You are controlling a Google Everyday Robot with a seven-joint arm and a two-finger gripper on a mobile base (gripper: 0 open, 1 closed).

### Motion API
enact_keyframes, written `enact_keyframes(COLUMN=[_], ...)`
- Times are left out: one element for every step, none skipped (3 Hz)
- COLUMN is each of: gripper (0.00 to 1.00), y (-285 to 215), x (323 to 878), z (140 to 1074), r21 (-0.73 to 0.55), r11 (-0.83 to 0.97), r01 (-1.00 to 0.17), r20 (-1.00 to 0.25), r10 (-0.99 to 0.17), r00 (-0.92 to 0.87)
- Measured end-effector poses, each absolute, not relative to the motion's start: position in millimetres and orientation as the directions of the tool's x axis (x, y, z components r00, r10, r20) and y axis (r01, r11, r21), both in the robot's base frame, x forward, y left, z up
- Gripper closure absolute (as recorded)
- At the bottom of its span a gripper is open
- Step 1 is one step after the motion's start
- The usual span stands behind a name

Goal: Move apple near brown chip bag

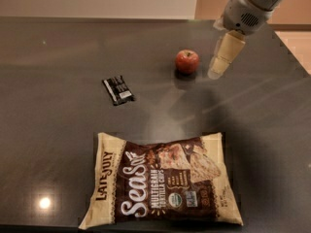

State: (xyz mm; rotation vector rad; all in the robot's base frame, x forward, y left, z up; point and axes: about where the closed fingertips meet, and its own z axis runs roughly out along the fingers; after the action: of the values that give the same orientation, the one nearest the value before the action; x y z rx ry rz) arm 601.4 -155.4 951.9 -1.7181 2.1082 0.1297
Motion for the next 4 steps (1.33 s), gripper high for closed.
enact_keyframes(gripper=[0.0, 0.0, 0.0, 0.0], y=[-142.7, -135.8, -130.3, -128.4], x=[636.2, 654.6, 677.2, 691.5], z=[934.0, 924.0, 906.0, 890.8], r21=[-0.156, -0.14, -0.113, -0.094], r11=[0.248, 0.255, 0.277, 0.295], r01=[-0.956, -0.957, -0.954, -0.951], r20=[-0.415, -0.437, -0.449, -0.447], r10=[-0.895, -0.883, -0.871, -0.866], r00=[-0.164, -0.171, -0.2, -0.224])
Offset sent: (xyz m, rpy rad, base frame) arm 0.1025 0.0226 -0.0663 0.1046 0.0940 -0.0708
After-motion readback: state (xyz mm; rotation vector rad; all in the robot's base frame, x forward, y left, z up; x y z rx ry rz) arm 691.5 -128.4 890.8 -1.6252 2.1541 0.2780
